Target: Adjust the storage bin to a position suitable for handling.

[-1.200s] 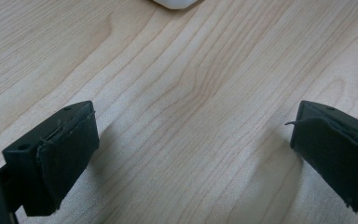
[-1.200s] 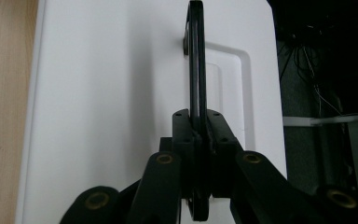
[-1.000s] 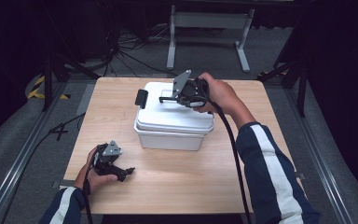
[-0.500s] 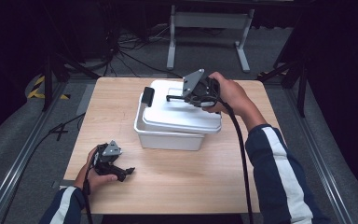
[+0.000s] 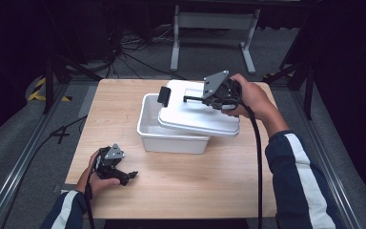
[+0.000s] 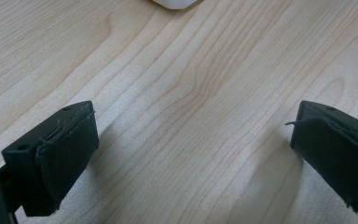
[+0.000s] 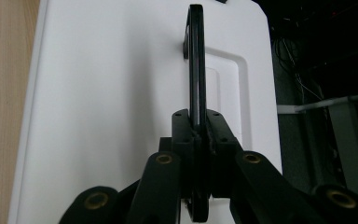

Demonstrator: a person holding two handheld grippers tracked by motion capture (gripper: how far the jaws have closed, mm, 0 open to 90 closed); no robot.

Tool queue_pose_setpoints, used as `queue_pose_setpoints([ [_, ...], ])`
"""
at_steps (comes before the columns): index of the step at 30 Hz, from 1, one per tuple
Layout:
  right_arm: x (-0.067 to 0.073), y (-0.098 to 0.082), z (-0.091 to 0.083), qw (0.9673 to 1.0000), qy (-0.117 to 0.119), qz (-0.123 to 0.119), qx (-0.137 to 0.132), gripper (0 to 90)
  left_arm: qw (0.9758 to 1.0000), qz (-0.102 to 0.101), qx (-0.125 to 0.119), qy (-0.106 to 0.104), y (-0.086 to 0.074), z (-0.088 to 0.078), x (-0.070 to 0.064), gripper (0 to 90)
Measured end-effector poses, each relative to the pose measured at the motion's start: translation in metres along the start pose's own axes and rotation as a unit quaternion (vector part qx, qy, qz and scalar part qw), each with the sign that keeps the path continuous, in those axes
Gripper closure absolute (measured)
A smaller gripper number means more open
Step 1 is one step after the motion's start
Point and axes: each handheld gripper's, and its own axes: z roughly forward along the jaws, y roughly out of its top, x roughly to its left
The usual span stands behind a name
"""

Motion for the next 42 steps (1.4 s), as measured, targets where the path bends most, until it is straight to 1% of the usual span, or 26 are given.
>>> queue_pose_setpoints([
  [3, 0.0, -0.009, -0.005, 1.0, 0.001, 0.0, -0.002, 84.5, 1.0, -0.001, -0.002, 0.002, 0.0, 0.0, 0.0, 1.3],
  [4, 0.0, -0.011, -0.006, 1.0, 0.0, 0.006, -0.001, 84.5, 1.0, -0.001, -0.002, 0.001, 0.0, 0.0, 0.0, 1.3],
  [6, 0.0, -0.015, -0.009, 0.9999, -0.003, 0.009, -0.002, 84.5, 1.0, -0.001, -0.003, 0.001, 0.0, 0.0, 0.0, 1.3],
  [7, 0.0, -0.017, -0.01, 1.0, -0.002, 0.007, -0.005, 84.5, 1.0, 0.0, -0.002, 0.002, 0.0, 0.0, 0.0, 1.3],
  [8, 0.0, -0.021, -0.013, 0.9999, -0.006, 0.012, -0.004, 84.5, 1.0, 0.0, -0.003, 0.001, 0.0, 0.0, 0.0, 1.3],
  [14, 0.0, -0.032, -0.02, 0.9998, -0.007, 0.018, -0.003, 84.5, 1.0, -0.001, -0.002, 0.002, 0.0, 0.0, 0.0, 1.3],
  [15, -0.001, -0.037, -0.023, 0.9997, -0.011, 0.023, -0.003, 84.5, 1.0, -0.001, -0.003, 0.001, 0.0, 0.0, 0.0, 1.3],
  [17, -0.001, -0.041, -0.025, 0.9997, -0.011, 0.022, -0.005, 84.5, 1.0, -0.001, -0.003, 0.001, 0.0, 0.001, 0.0, 1.3],
  [19, -0.001, -0.047, -0.027, 0.9995, -0.014, 0.028, -0.005, 84.5, 1.0, -0.001, -0.003, 0.002, 0.0, 0.001, 0.0, 1.3],
  [20, -0.001, -0.049, -0.028, 0.9995, -0.008, 0.031, -0.002, 84.5, 1.0, -0.001, -0.003, 0.001, 0.0, 0.0, 0.0, 1.4],
  [21, -0.001, -0.049, -0.028, 0.9995, -0.008, 0.031, -0.002, 84.5, 1.0, -0.001, -0.003, 0.001, 0.0, 0.0, 0.0, 1.3],
  [23, -0.001, -0.055, -0.031, 0.9993, -0.015, 0.035, -0.001, 84.5, 1.0, 0.0, -0.003, 0.002, 0.0, 0.001, 0.0, 1.3],
  [26, -0.001, -0.064, -0.035, 0.9989, -0.018, 0.043, -0.003, 84.5, 1.0, 0.0, -0.004, 0.002, 0.0, 0.001, 0.0, 1.3],
  [27, -0.001, -0.066, -0.036, 0.999, -0.016, 0.042, -0.005, 84.5, 1.0, -0.001, -0.003, 0.002, 0.0, 0.0, 0.0, 1.3],
  [28, 0.0, -0.068, -0.038, 0.9986, -0.021, 0.047, -0.004, 84.5, 1.0, -0.001, -0.003, 0.002, 0.0, 0.0, 0.0, 1.3],
  [30, -0.001, -0.074, -0.041, 0.9987, -0.021, 0.046, -0.005, 84.4, 1.0, 0.001, -0.004, 0.003, 0.0, 0.001, 0.0, 1.3],
  [33, 0.0, -0.082, -0.045, 0.9982, -0.024, 0.054, -0.007, 84.5, 1.0, 0.0, -0.003, 0.002, 0.0, 0.0, 0.0, 1.3],
  [39, 0.001, -0.1, -0.051, 0.9971, -0.031, 0.07, -0.003, 84.5, 1.0, -0.001, -0.003, 0.002, 0.0, 0.001, 0.0, 1.4],
  [40, 0.001, -0.106, -0.052, 0.9966, -0.031, 0.077, -0.002, 84.4, 1.0, 0.0, -0.004, 0.003, 0.0, 0.001, 0.0, 1.3],
  [41, 0.001, -0.106, -0.052, 0.9966, -0.031, 0.077, -0.002, 84.4, 1.0, 0.0, -0.004, 0.003, 0.0, 0.001, 0.0, 1.3],
  [42, 0.002, -0.112, -0.055, 0.9961, -0.033, 0.082, -0.001, 84.5, 1.0, 0.001, -0.004, 0.003, 0.0, 0.001, 0.0, 1.4],
])
